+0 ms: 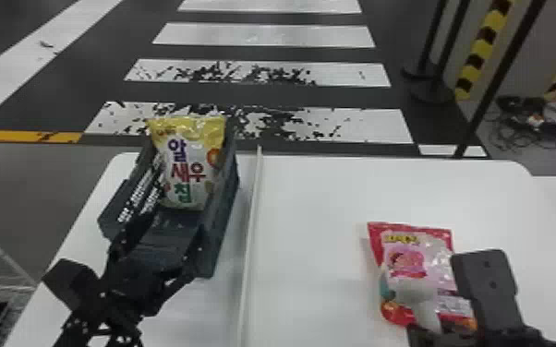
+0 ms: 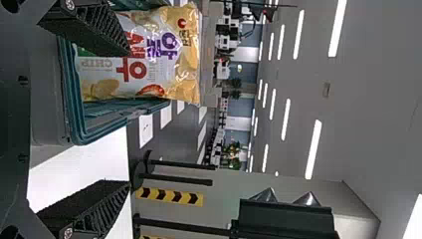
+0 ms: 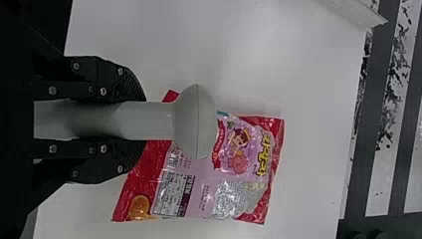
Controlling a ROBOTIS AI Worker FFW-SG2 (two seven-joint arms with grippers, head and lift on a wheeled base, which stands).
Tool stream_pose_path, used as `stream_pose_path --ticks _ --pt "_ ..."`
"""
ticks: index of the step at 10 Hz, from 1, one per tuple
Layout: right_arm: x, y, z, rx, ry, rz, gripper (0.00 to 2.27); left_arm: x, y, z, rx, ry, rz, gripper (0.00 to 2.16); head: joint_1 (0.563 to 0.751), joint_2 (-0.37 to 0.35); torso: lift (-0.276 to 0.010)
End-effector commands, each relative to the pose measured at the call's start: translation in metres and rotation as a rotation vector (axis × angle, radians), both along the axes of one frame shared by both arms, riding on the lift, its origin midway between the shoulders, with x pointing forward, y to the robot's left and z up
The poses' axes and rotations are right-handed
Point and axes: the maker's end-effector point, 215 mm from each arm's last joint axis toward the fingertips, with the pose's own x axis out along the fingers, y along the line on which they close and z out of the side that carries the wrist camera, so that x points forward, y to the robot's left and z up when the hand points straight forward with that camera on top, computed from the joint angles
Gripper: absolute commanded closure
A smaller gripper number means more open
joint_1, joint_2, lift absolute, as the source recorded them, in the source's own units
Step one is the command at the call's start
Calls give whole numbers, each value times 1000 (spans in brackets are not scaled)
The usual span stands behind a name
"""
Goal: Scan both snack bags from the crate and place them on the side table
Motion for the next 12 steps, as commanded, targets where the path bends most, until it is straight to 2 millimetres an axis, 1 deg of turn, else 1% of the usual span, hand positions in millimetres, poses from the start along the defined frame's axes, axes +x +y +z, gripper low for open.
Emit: stream_pose_path --ticks 1,4,5,7,8,12 --pt "1 -1 -3 -13 7 1 2256 0 0 0 1 1 0 76 695 24 -95" --pt "11 -5 0 -36 -8 -7 2256 0 1 0 0 0 2 76 695 20 -95" --pt "12 -6 0 -39 -7 -7 2256 0 1 0 0 0 2 76 695 19 -95" --pt "12 -3 -10 -46 15 0 2256 0 1 -1 0 2 2 76 695 18 -95" --pt "14 -4 -11 -50 17 0 2256 0 2 -2 1 3 4 76 695 20 -95" --pt "20 -9 -9 -68 9 -5 2256 0 3 -2 1 3 5 76 695 19 -95"
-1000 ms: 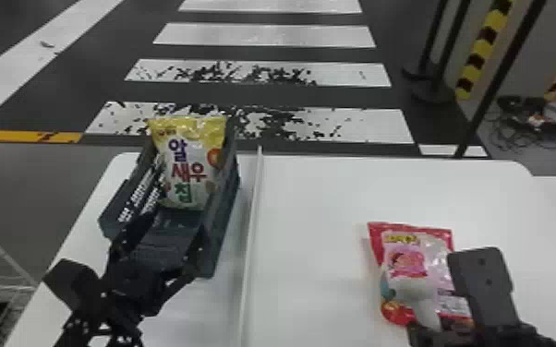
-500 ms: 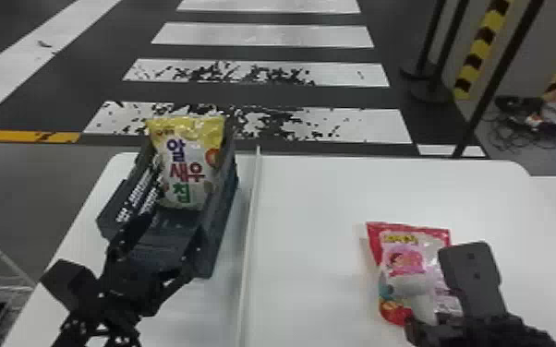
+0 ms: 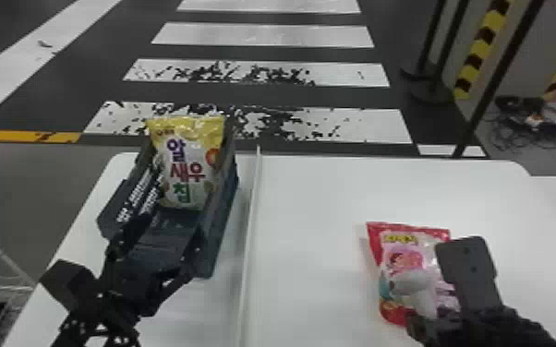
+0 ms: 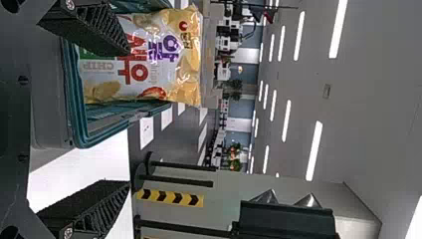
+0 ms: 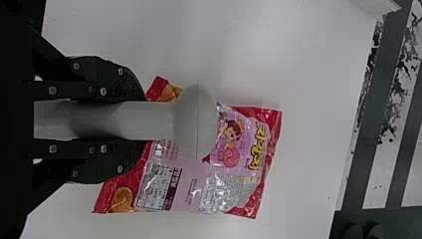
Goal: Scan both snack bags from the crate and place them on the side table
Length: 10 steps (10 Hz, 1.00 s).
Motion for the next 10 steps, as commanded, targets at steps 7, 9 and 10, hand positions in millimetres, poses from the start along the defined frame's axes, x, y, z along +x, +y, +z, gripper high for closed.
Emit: stream_pose_path --ticks 7,9,10 --pt "15 -44 12 -17 -32 -89 2256 -1 0 -2 0 3 0 76 695 -5 -95" --pt "16 -81 6 -4 -22 -165 2256 -1 0 -2 0 4 0 76 695 -50 -95" --pt "25 -99 4 -13 -45 -187 2256 -1 0 -2 -1 4 1 76 695 -78 -95"
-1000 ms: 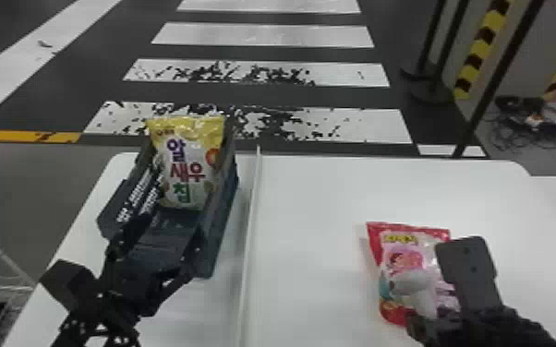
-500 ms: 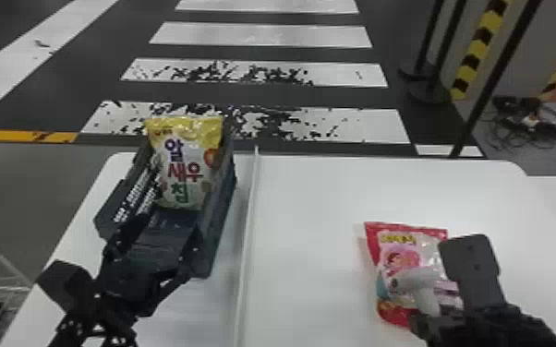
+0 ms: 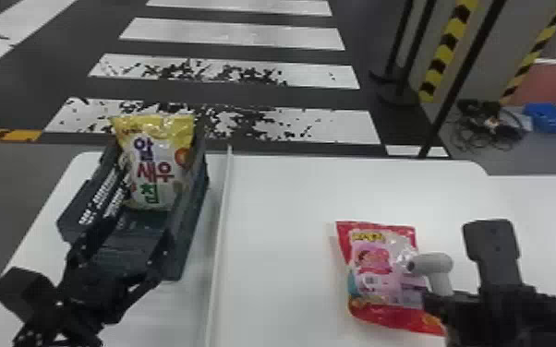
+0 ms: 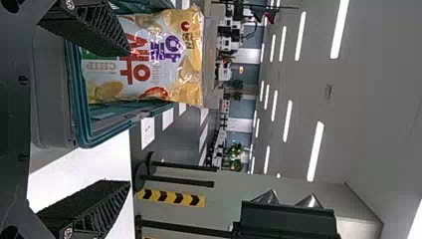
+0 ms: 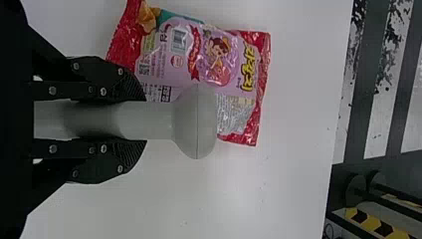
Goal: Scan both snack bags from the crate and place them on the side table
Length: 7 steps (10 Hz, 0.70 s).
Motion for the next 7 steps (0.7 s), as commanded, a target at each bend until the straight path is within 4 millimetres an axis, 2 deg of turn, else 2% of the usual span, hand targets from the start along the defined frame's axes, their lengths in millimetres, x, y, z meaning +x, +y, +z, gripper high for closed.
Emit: stream_pose_path --ticks 1,4,6,7 --pt "21 -26 0 2 -63 -20 2256 0 -1 0 -1 0 1 76 695 -108 -95" --pt "79 -75 5 -61 -248 -33 2256 -1 -1 -1 3 2 1 76 695 -166 -95" --pt "100 -98 -4 -83 -299 -43 2256 -2 -1 -2 4 5 1 76 695 -198 -95" --pt "102 -111 -17 -83 -281 -64 2256 -2 -1 -2 4 5 1 76 695 -205 -95"
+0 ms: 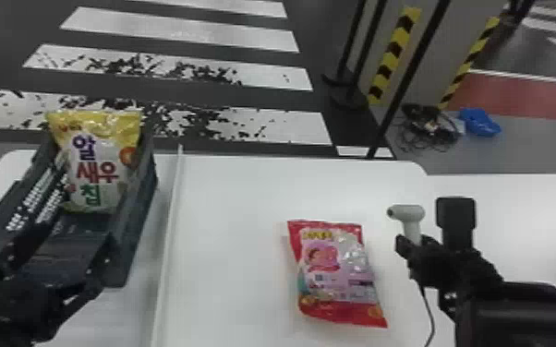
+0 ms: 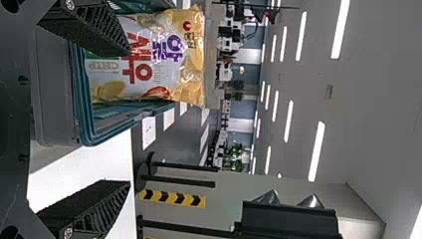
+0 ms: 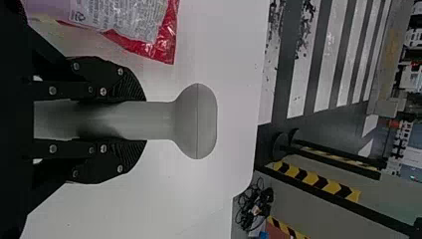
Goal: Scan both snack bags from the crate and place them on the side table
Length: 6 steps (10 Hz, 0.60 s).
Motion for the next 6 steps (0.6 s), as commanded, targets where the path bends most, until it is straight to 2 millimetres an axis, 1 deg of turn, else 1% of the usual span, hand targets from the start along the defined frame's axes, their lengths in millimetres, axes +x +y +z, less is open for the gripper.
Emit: stream_pose_path --ticks 1,3,6 --pt "5 -20 -13 6 9 -27 2256 0 0 0 1 0 2 76 695 -218 -95" --pt "8 -41 -30 -5 33 -42 2256 -1 1 -1 0 2 2 76 695 -248 -95" --pt "17 -60 -53 -13 43 -47 2256 -1 1 0 2 -2 1 76 695 -279 -95"
